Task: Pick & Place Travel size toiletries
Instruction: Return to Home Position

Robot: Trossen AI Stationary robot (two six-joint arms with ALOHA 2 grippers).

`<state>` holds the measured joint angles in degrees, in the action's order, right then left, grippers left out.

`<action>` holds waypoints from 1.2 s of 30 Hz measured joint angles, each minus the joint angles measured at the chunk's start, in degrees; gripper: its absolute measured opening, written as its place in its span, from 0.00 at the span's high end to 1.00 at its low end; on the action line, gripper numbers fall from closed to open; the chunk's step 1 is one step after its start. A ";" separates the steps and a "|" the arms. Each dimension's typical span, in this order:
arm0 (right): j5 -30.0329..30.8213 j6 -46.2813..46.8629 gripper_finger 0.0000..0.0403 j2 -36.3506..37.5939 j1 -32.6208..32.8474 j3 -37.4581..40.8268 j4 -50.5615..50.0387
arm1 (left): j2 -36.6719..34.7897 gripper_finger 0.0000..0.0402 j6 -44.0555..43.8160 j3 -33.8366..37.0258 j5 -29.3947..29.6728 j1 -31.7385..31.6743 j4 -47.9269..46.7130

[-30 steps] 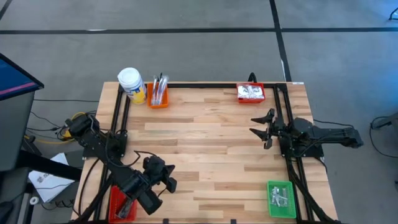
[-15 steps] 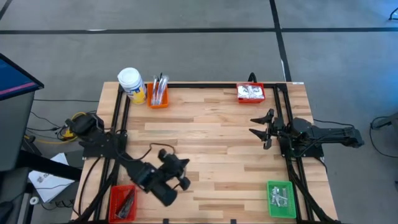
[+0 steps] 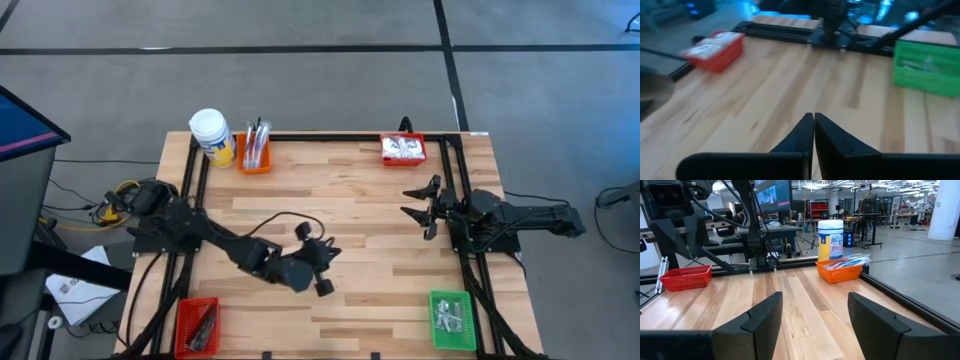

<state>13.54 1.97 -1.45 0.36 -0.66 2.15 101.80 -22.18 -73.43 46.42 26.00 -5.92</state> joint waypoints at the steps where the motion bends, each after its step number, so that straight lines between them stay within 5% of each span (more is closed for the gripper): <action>1: 0.00 0.01 0.46 0.00 0.00 0.02 0.01 | 0.22 0.98 1.86 0.09 -1.96 -0.70 1.37; 13: 0.00 0.01 0.46 -0.02 0.00 0.04 0.03 | 7.33 0.98 15.74 0.04 -28.14 -8.89 27.56; 22: 0.00 0.01 0.46 -0.04 0.00 0.04 0.03 | 6.39 0.98 18.00 2.34 -38.93 -13.09 28.32; 28: 0.00 0.01 0.46 -0.04 0.00 0.04 0.03 | -3.04 0.98 18.27 14.19 -41.77 -14.68 31.12; 36: 0.00 0.01 0.46 -0.01 0.00 0.04 0.06 | -19.90 0.98 18.06 36.49 -37.04 -15.21 43.17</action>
<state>13.54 1.98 -1.46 0.36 -0.62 2.20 81.90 -4.12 -36.94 9.38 10.79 37.25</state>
